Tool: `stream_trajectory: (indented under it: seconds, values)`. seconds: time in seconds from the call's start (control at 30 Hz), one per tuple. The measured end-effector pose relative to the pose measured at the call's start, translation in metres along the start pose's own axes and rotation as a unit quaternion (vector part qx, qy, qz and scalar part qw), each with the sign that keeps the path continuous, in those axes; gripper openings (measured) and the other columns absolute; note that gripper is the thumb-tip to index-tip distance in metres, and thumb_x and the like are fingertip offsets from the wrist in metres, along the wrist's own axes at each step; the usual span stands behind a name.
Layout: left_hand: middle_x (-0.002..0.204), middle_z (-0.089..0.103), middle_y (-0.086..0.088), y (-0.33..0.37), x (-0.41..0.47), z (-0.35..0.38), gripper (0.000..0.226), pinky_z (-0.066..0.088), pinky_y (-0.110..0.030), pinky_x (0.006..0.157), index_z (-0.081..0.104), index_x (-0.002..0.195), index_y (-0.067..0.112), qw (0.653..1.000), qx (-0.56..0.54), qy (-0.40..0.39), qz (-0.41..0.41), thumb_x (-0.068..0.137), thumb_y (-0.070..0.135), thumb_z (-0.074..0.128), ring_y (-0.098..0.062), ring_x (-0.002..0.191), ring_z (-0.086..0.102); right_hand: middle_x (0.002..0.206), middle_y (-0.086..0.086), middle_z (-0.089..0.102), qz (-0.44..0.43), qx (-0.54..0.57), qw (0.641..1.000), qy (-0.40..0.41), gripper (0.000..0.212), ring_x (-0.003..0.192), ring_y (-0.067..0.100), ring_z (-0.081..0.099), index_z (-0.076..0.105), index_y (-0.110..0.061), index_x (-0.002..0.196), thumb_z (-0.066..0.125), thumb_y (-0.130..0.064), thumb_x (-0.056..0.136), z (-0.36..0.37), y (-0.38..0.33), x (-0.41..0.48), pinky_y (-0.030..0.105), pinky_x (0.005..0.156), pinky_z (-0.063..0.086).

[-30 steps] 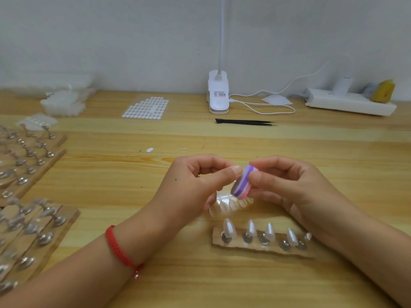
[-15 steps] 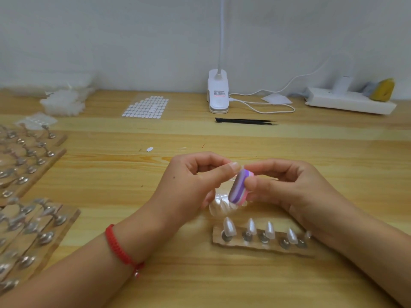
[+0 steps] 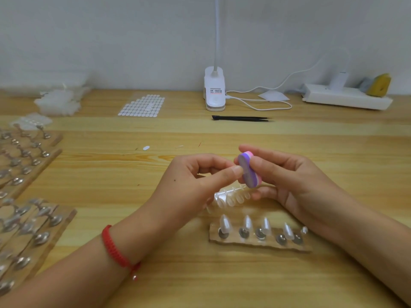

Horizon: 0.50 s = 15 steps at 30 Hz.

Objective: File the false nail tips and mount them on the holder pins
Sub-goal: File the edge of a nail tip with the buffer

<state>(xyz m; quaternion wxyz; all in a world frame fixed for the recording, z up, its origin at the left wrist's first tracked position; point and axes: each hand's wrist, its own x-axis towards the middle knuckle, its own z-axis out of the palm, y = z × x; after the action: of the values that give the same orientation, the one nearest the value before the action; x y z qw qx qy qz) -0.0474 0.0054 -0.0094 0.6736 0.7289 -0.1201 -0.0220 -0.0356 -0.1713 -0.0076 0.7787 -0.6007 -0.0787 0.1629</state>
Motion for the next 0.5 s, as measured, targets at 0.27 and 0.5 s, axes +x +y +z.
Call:
stream_trajectory:
  seconds: [0.27,0.5]
  values:
    - [0.04,0.047,0.012,0.0003,0.0017,-0.0003,0.02,0.029,-0.011,0.038,0.073,0.076,0.01,1.0,-0.009,0.02,-0.011,0.068,0.029,0.07,-0.003,0.032,0.032,0.088,0.003,0.076,0.005,-0.003,1.0,0.011,0.033,0.076,0.008,0.069,0.08,-0.017,0.092,0.074,-0.029,0.062,-0.0022,-0.0002,0.001,0.018,0.058,0.053]
    - [0.04,0.046,0.011,0.0007,0.0015,-0.0022,0.018,0.027,-0.012,0.037,0.072,0.072,0.013,0.999,-0.013,0.037,-0.006,0.067,0.03,0.069,-0.005,0.032,0.031,0.08,0.002,0.074,0.022,-0.002,1.0,-0.002,0.031,0.064,0.004,0.064,0.078,-0.008,0.093,0.071,-0.022,0.067,-0.0033,-0.0017,0.0002,0.017,0.057,0.052]
